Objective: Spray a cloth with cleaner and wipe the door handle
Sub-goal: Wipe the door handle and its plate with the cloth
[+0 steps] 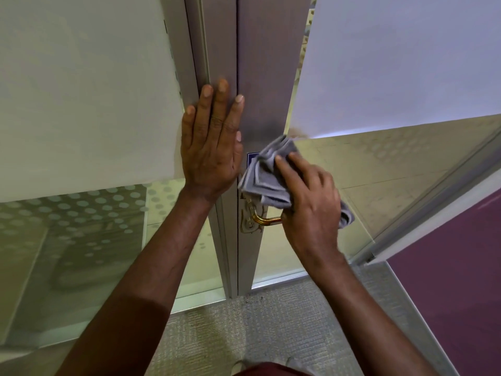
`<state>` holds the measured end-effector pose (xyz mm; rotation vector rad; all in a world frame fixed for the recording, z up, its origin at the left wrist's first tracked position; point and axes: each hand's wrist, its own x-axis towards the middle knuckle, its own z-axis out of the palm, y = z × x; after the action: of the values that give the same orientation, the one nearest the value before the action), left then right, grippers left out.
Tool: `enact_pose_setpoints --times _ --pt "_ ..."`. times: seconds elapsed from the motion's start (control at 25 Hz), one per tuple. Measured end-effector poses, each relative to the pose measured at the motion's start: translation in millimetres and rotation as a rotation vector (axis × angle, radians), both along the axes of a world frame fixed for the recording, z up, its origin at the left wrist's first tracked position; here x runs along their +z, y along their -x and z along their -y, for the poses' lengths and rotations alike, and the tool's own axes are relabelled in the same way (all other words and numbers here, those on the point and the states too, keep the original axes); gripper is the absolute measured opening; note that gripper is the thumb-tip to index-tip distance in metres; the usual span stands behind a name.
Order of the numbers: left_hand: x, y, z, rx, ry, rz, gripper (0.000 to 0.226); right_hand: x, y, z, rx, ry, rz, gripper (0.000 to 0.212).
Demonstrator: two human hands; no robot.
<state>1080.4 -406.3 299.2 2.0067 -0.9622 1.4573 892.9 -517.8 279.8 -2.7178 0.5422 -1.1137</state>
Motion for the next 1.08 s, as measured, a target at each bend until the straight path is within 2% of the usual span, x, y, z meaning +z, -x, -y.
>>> enact_pose_setpoints --times 0.08,0.24,0.36,0.56,0.68,0.8,0.92,1.08 --pt "0.0 -0.6 0.3 -0.004 0.001 0.0 0.051 4.1 -19.5 -2.5 -0.064 0.086 -0.014 0.076" --pt "-0.9 -1.7 1.8 -0.001 0.012 0.007 0.05 -23.9 -51.6 -10.3 -0.003 0.165 -0.223 0.094" --pt "-2.0 -3.4 2.2 0.019 0.009 0.015 0.051 -53.0 -49.3 -10.0 0.052 0.274 -0.227 0.085" --pt "-3.9 -3.7 3.7 0.003 0.027 0.009 0.053 -74.2 -35.3 -1.1 0.153 0.363 -0.432 0.08" --pt "-4.0 -4.5 3.9 0.005 0.028 0.009 0.056 -72.7 -28.2 -4.4 0.216 0.376 -0.607 0.067" --pt "-3.7 -3.5 3.5 0.012 0.013 0.004 0.057 -47.3 -30.8 -4.0 0.255 0.333 -0.643 0.052" --pt "-4.0 -4.4 3.6 0.008 0.008 0.013 0.06 -17.0 -20.2 3.5 0.252 0.221 -0.52 0.053" --pt "-4.6 -5.8 3.2 0.015 -0.004 0.023 0.059 7.4 -9.5 15.4 0.118 0.147 -0.042 0.053"
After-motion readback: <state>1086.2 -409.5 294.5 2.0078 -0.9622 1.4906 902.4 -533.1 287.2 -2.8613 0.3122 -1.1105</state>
